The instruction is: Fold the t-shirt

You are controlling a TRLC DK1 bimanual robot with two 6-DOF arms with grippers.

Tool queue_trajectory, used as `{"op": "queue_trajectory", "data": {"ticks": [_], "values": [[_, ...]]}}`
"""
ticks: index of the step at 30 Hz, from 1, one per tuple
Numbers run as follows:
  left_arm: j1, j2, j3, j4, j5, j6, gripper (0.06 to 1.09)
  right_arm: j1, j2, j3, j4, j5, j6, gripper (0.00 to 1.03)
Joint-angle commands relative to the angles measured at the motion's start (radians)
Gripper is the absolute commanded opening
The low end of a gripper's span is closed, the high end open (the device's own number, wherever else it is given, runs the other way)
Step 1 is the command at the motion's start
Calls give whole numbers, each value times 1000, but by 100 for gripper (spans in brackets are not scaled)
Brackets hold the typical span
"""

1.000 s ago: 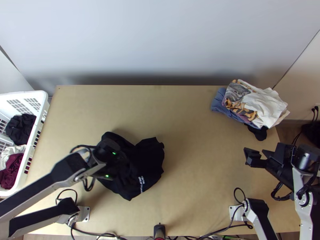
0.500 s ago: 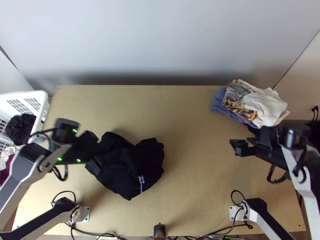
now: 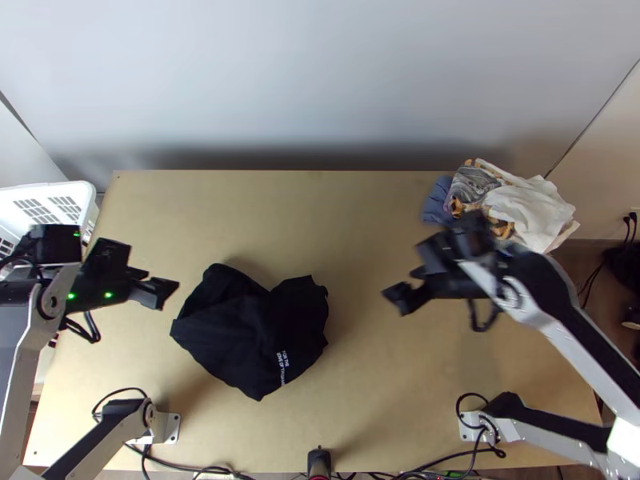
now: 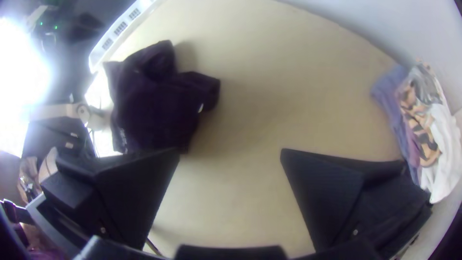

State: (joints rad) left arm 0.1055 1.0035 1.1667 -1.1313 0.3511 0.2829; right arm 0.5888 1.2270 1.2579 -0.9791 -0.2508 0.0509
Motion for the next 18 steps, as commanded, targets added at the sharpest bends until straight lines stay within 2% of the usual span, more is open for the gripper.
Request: {"op": "queue_trajectory", "data": {"ticks": [1,10,18], "values": [[155,-16,-21,-2,3,-22,103,189,184,29,106,1,-19,98],[232,-109,-94,-36,3,-37,103,241,428,173,214,-1,-14,98],[264,-167,-168,-53,0,-45,103,355,519,195,283,-1,15,98]]}}
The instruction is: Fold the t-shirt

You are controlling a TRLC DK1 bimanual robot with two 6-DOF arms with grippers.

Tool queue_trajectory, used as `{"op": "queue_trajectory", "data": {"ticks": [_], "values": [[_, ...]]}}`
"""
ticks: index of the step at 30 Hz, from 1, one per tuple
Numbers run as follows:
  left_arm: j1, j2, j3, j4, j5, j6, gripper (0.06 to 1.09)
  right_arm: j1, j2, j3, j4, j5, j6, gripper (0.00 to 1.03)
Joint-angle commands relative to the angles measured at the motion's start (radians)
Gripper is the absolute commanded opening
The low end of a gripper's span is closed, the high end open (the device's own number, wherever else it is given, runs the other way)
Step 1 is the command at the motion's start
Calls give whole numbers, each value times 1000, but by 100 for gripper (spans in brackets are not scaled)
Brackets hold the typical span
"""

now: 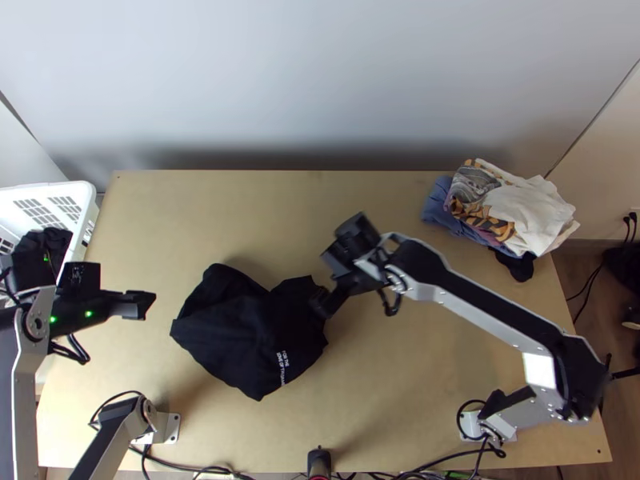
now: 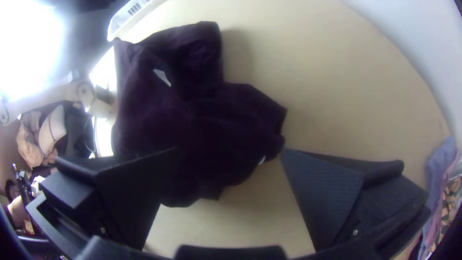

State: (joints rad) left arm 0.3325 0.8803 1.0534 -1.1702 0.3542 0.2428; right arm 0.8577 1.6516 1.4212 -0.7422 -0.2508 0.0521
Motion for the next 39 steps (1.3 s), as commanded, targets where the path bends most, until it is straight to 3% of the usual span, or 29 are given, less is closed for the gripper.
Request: {"op": "queue_trajectory", "data": {"ticks": [1,5,9,14,20,27,39], "values": [[42,-50,-62,-16,-3,-5,103,96,105,31,50,-1,12,98],[50,-80,-98,-23,-3,-5,103,116,158,36,89,-1,3,97],[51,-104,-124,-36,-4,-5,103,121,203,64,101,-4,0,74],[56,-126,-133,-55,-15,13,103,113,212,70,115,-30,-17,2],[56,-138,-165,-42,-15,24,103,95,134,61,96,-28,-28,3],[50,-101,-161,10,-14,21,103,49,-10,48,-40,-4,-55,3],[-27,-32,-161,112,-9,-36,103,-94,-233,163,-71,283,-193,3]]}}
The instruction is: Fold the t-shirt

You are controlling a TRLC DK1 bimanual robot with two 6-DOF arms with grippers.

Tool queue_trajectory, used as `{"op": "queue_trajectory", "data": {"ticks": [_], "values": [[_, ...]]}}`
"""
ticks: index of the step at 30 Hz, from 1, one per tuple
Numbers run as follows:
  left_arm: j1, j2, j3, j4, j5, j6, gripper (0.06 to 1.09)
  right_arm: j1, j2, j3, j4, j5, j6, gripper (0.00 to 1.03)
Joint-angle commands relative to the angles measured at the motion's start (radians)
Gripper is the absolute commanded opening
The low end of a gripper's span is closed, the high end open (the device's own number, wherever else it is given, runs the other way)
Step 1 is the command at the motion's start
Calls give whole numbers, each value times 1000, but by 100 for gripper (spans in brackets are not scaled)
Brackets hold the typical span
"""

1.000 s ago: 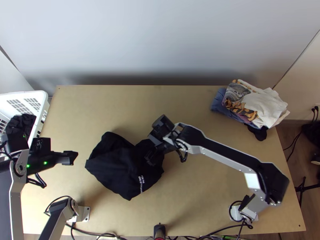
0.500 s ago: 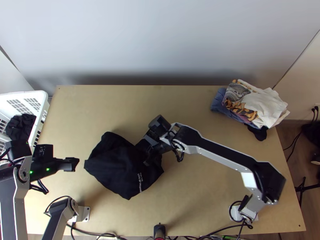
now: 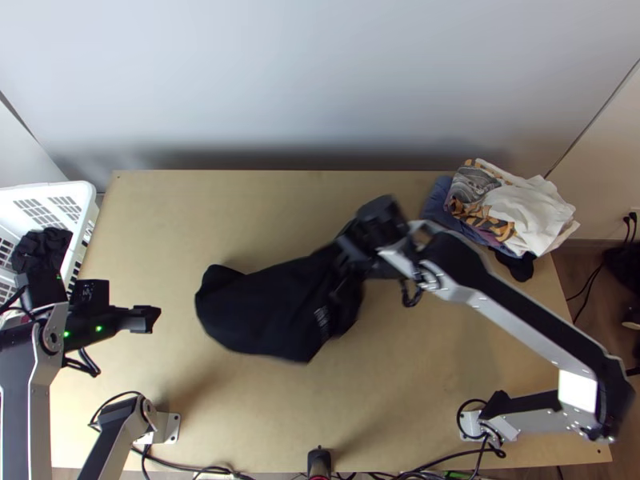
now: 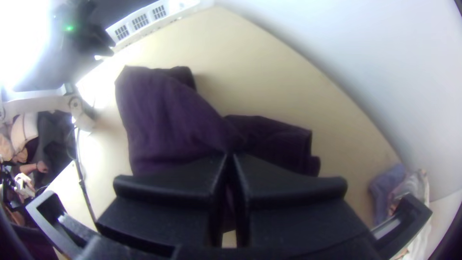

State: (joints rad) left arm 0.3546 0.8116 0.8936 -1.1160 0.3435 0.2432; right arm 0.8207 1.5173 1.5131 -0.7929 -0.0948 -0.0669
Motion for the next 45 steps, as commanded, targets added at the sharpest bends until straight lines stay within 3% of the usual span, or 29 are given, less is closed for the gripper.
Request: {"op": "queue_trajectory", "data": {"ticks": [1,15,23,28,32,33,37,38,45], "values": [[-63,44,1,65,2,-45,103,-57,-108,81,-20,150,-93,3],[-161,92,11,119,0,-76,103,-81,-301,52,-3,394,-238,3],[-244,169,48,182,0,-104,103,-15,-516,-272,-25,489,-369,3],[-305,196,38,211,0,-125,103,0,-631,-465,-134,491,-367,3],[-373,238,30,239,-1,-131,103,-3,-698,-562,-141,478,-338,3],[-391,253,30,248,-1,-131,103,-18,-707,-564,-141,461,-329,10],[-470,334,38,301,-3,-147,103,-109,-703,-510,-154,357,-264,82],[-490,363,48,311,-3,-150,103,-127,-694,-488,-161,348,-240,95],[-582,583,165,375,-6,-168,103,-180,-654,-416,-189,322,-185,98]]}}
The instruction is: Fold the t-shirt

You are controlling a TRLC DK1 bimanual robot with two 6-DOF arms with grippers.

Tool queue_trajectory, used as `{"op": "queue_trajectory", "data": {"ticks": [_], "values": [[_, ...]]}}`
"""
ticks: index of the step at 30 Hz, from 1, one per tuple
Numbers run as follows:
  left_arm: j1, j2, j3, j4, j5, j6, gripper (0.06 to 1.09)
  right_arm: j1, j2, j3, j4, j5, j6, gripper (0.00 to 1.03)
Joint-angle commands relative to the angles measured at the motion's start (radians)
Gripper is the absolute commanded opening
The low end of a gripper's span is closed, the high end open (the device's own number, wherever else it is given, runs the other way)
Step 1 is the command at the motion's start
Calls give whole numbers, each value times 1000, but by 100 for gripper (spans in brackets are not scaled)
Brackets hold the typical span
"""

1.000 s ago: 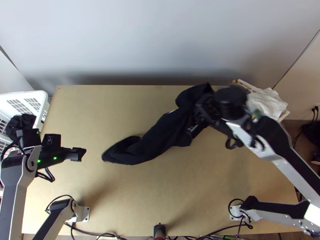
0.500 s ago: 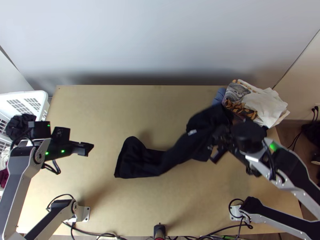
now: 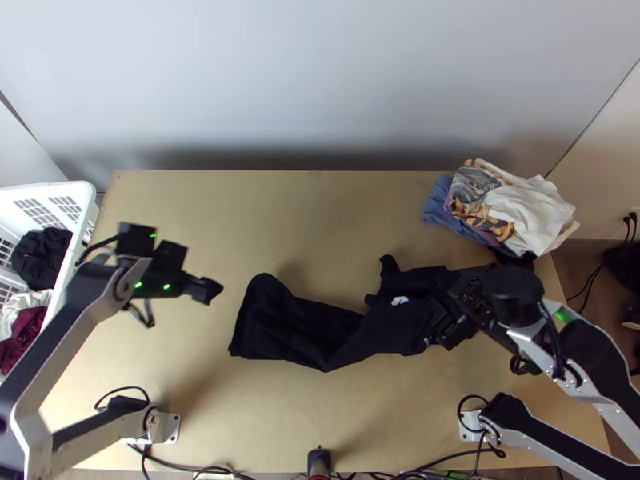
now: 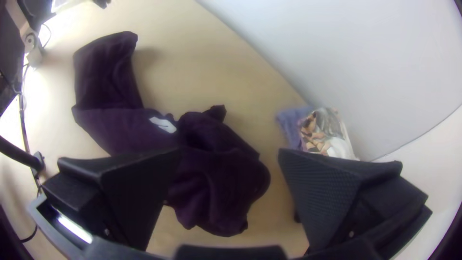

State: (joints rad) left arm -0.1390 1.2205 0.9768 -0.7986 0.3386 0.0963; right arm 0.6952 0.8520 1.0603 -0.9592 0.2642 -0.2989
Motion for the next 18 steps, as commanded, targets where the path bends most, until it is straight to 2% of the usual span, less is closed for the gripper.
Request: {"op": "queue_trajectory", "data": {"ticks": [1,10,18], "values": [[-100,203,97,67,-1,-32,103,-59,13,43,-23,-37,50,98],[-266,401,198,78,-1,-63,102,-123,41,89,-24,-51,63,98],[-292,475,261,81,-41,-73,102,-131,41,93,-32,-52,53,98]]}}
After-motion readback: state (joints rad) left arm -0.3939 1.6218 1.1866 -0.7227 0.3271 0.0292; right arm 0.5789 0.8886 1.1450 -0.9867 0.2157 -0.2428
